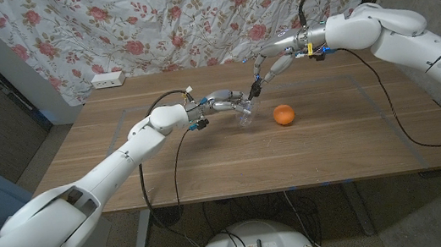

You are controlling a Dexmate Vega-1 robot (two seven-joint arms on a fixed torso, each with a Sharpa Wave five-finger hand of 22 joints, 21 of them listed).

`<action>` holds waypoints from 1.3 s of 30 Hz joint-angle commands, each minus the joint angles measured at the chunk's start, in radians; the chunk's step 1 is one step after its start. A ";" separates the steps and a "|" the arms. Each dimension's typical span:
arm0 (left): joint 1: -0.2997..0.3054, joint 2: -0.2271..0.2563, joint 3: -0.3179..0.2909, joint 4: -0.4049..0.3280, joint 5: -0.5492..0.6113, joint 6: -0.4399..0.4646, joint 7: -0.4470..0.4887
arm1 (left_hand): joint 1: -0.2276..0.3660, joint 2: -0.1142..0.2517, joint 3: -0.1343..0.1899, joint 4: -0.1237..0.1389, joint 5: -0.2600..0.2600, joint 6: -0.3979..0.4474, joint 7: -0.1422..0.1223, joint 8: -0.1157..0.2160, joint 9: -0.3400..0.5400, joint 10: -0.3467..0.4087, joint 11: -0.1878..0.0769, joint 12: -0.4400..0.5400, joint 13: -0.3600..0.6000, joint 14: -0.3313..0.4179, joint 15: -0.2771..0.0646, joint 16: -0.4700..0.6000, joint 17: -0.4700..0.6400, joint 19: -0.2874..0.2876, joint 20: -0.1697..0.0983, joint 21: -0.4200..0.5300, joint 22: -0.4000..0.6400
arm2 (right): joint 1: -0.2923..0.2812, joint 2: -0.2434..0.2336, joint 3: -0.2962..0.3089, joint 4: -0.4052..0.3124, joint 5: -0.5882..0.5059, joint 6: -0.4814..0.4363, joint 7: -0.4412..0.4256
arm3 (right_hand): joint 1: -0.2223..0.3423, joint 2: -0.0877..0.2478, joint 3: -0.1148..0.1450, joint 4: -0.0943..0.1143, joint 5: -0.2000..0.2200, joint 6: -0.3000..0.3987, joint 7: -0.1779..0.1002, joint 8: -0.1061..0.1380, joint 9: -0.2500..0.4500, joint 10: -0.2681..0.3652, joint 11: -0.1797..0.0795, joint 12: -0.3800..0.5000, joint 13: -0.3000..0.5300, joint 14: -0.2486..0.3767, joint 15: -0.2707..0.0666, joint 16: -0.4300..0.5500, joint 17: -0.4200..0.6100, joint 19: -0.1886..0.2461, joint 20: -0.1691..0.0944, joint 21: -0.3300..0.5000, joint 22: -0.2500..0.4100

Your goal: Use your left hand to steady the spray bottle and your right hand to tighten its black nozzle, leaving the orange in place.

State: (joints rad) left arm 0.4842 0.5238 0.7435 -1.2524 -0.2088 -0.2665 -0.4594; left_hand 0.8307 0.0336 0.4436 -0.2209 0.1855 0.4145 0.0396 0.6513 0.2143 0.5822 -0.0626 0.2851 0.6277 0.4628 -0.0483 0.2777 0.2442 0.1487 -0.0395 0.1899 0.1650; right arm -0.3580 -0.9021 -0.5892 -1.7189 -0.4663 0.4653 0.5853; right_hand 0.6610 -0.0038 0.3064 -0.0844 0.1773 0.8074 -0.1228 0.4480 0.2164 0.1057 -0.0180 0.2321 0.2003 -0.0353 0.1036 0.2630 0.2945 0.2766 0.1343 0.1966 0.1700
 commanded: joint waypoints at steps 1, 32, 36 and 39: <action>-0.008 -0.003 0.001 0.014 -0.001 -0.006 -0.006 | -0.083 0.127 0.048 0.048 0.004 0.190 -0.087 0.108 0.009 0.081 -0.078 0.005 0.002 0.009 -0.106 0.001 0.002 0.012 -0.012 -0.002 0.003 | 0.021 0.020 -0.017 0.024 0.043 -0.022 0.039 | -0.041 0.016 -0.005 0.019 -0.003 0.031 0.000 0.011 0.002 0.022 -0.002 0.001 0.003 0.013 -0.001 0.008 0.004 0.006 0.000 0.000 0.003; -0.002 0.007 0.000 -0.005 0.002 0.004 -0.002 | -0.084 0.128 0.051 0.048 0.004 0.190 -0.087 0.106 0.011 0.080 -0.076 0.004 0.003 0.010 -0.103 0.002 0.003 0.013 -0.010 -0.002 0.003 | -0.068 -0.003 0.005 -0.151 -0.046 -0.290 0.000 | -0.152 0.102 -0.008 0.029 -0.002 0.261 0.005 0.061 -0.017 0.205 -0.018 0.029 0.000 0.155 -0.099 0.066 0.011 0.066 -0.028 0.009 0.003; -0.001 0.008 0.000 -0.007 0.003 0.005 -0.002 | -0.084 0.127 0.051 0.048 0.004 0.191 -0.087 0.106 0.012 0.082 -0.076 0.004 0.002 0.010 -0.104 0.002 0.003 0.013 -0.010 -0.002 0.003 | -0.072 -0.002 0.001 -0.168 -0.054 -0.322 0.008 | -0.161 0.111 -0.006 0.026 -0.002 0.287 0.005 0.067 -0.019 0.227 -0.018 0.031 0.000 0.174 -0.108 0.074 0.013 0.076 -0.032 0.010 0.003; -0.001 0.008 -0.001 -0.007 0.003 0.004 -0.002 | -0.083 0.127 0.052 0.047 0.004 0.189 -0.087 0.105 0.012 0.081 -0.076 0.004 0.002 0.010 -0.103 0.001 0.002 0.013 -0.009 -0.002 0.003 | -0.075 0.000 -0.003 -0.186 -0.066 -0.353 0.014 | -0.170 0.110 -0.008 0.024 -0.002 0.316 0.006 0.075 -0.020 0.244 -0.017 0.033 0.000 0.185 -0.108 0.078 0.014 0.079 -0.029 0.009 0.003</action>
State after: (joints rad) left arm 0.4792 0.5292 0.7438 -1.2535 -0.2075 -0.2663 -0.4628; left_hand 0.8307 0.0336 0.4436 -0.2209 0.1855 0.4145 0.0396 0.6513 0.2144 0.5822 -0.0626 0.2854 0.6273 0.4628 -0.0483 0.2777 0.2439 0.1578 -0.0377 0.1900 0.1650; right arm -0.3991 -0.8992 -0.5940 -1.8242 -0.4848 0.2373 0.6006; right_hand 0.4987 0.1016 0.2972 -0.0551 0.1773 1.0986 -0.1176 0.5112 0.1937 0.3330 -0.0343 0.2592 0.2003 0.1363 -0.0036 0.3316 0.3046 0.3412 0.1054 0.1966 0.1698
